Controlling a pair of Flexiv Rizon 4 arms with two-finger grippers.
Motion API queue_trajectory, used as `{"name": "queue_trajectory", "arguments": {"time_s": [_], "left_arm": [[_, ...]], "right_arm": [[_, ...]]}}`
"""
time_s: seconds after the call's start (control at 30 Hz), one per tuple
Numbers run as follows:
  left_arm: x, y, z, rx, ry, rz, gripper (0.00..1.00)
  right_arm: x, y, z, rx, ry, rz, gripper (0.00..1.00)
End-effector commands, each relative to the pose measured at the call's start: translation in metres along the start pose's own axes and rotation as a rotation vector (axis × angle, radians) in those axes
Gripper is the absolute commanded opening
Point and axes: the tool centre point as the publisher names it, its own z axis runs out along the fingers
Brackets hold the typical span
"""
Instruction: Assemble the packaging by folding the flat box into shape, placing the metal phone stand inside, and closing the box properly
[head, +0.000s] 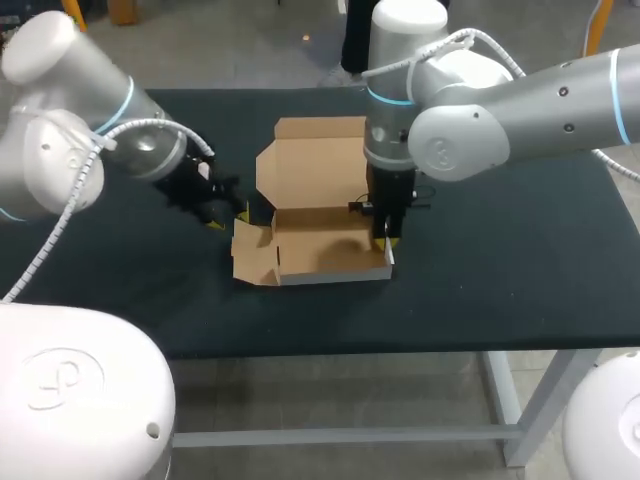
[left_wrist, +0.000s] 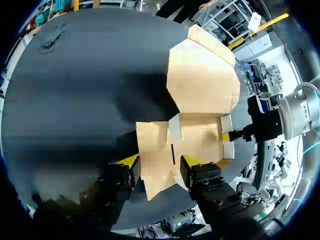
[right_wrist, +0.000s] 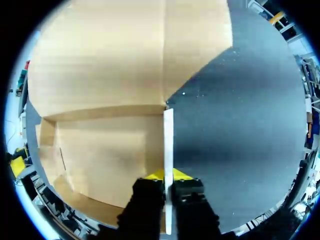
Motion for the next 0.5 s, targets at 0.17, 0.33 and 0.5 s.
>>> {"name": "queue_trajectory", "arguments": {"time_s": [0.17,0.33,0.5], "left_arm": [[-0.044,0.016,-0.011,0.047,0.181,-0.035,0.23],[-0.058,0.020,0.000,0.042,0.220,-0.050,0.00],[-0.062,0.023,0.012,0.032,0.248,-0.040,0.00]], "right_arm": [[0.001,0.001,0.000,0.004,-0.002,-0.001,0.00],[0.001,0.001,0.000,0.004,-0.002,-0.001,0.00],[0.001,0.001,0.000,0.004,-0.002,-0.001,0.00]]}}
